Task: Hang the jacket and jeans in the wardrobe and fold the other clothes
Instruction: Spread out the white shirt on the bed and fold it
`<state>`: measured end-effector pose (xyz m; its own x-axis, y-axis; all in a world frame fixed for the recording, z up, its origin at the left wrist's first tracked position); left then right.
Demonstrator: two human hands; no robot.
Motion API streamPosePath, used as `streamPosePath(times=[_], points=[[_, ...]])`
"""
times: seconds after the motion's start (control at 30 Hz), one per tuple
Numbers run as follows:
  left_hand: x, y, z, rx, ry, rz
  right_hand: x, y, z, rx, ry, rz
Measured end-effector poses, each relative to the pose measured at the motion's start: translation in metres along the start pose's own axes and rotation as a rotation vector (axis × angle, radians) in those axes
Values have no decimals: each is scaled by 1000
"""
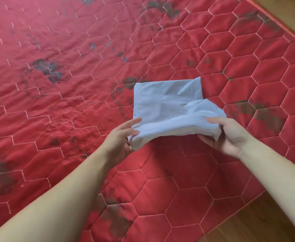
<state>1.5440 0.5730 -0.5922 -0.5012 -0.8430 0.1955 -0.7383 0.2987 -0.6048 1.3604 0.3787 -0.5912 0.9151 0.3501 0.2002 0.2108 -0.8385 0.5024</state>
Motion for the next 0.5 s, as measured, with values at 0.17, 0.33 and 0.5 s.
streamPosePath(times=[0.17,0.33,0.5], points=[[12,-29,-16,74,-29,46,9,25,-21,-32,20,86],[27,-75,-43,177,10,-22,26,62,-59,-99,94,156],[48,-128,-79,196,93,-147,47,113,-100,-85,257,288]])
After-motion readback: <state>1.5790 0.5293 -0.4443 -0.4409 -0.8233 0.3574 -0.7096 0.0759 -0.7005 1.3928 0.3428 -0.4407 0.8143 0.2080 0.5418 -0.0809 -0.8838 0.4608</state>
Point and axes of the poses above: each hand's wrist, its own z-axis towards the middle knuckle, its own x-axis out of the palm, y = z × x, the point moved 6 cm from there along z, towards the middle knuckle, and after that the axes turned 10 degrees about -y, right-handed, at the moved point
